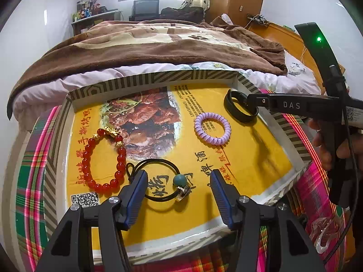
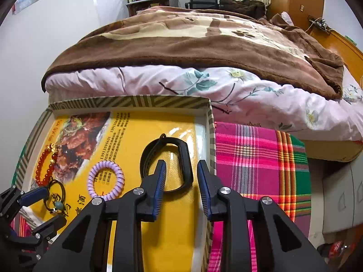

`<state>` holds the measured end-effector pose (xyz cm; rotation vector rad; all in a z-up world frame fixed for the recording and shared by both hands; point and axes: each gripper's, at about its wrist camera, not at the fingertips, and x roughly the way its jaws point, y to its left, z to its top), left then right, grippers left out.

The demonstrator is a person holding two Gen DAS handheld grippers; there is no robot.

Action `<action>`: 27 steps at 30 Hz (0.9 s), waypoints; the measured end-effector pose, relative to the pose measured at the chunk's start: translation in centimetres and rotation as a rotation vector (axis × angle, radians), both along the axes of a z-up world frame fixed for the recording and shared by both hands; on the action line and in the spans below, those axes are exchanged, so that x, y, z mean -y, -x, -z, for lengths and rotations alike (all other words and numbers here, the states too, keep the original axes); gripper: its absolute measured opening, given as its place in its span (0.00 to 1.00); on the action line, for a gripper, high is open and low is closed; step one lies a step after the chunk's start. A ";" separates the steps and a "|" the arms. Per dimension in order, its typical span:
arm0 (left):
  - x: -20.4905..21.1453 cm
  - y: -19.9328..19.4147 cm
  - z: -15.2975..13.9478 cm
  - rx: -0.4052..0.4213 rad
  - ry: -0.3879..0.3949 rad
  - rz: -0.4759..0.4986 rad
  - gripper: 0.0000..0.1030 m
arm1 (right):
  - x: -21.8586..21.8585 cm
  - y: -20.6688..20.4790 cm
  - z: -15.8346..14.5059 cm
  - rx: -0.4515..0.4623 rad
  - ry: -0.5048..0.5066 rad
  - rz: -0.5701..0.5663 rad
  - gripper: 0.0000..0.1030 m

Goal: Organize jewelry
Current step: 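Open the left tool to drop the hair tie while the right tool releases the black band in the tray, then move the right tool to the clear hair claw clip and grasp it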

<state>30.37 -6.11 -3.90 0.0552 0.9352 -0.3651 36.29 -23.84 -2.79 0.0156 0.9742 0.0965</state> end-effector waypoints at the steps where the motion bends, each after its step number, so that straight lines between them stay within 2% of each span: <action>1: 0.0 0.2 -0.2 0.003 0.001 -0.003 0.58 | 0.1 0.3 -0.3 0.007 -0.009 0.002 0.28; 3: -0.1 0.6 -0.6 0.014 0.004 -0.006 0.65 | 0.1 0.7 -0.9 0.020 -0.021 0.002 0.28; 9: -0.4 2.7 -2.3 0.049 0.004 -0.014 0.66 | 0.2 3.1 -3.0 0.067 -0.068 -0.004 0.29; 16: -1.4 6.1 -4.5 0.093 0.016 -0.037 0.74 | 0.0 7.0 -5.3 0.122 -0.116 -0.024 0.30; 18: -1.7 7.4 -4.9 0.112 0.009 -0.040 0.76 | 0.1 8.2 -5.8 0.135 -0.124 -0.026 0.37; 19: -1.9 8.0 -5.2 0.116 0.012 -0.045 0.76 | 0.2 8.8 -6.0 0.144 -0.131 -0.026 0.47; 20: -2.1 8.4 -5.4 0.116 0.017 -0.047 0.76 | 0.3 9.4 -6.2 0.152 -0.140 -0.025 0.49; 27: -2.9 12.1 -6.6 0.141 0.020 -0.056 0.76 | 0.8 13.5 -6.4 0.152 -0.179 -0.022 0.49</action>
